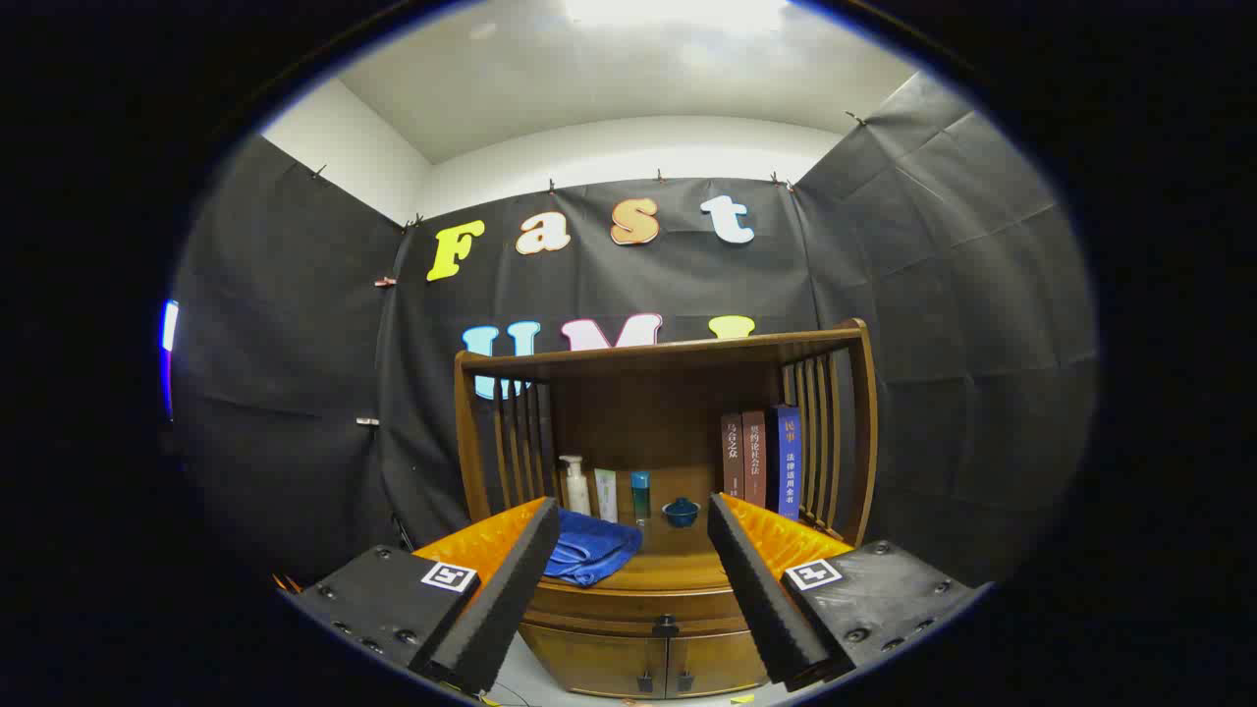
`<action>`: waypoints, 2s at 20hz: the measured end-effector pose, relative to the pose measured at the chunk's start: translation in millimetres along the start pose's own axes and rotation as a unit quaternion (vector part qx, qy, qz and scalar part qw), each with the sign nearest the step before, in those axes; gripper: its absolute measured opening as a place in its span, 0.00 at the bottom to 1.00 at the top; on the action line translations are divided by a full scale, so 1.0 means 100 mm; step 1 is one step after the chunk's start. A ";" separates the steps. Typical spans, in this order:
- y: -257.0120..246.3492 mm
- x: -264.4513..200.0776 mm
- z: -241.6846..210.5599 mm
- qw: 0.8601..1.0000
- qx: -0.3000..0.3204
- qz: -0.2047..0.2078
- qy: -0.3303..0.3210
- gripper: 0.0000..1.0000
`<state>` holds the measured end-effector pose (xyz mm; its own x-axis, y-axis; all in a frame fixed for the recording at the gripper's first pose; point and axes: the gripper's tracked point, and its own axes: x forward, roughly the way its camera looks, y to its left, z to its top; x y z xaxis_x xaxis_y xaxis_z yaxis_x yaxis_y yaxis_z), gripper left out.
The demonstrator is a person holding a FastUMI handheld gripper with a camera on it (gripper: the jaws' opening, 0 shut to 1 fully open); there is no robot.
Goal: Pull open the drawer, take out the items inside it, and place them on the countertop above the cabinet.
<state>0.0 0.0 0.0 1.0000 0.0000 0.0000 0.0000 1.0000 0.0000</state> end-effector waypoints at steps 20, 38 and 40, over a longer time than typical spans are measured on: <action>0.11 0.09 -0.17 0.999 -0.031 -0.002 0.025 0.99; -0.08 0.24 -0.64 0.997 -0.035 -0.014 0.064 0.99; -0.09 0.32 -0.83 0.996 -0.033 -0.013 0.079 0.99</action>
<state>31.7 -9.1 -83.0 0.9873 -0.0318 -0.1556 0.0214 0.9974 -0.0683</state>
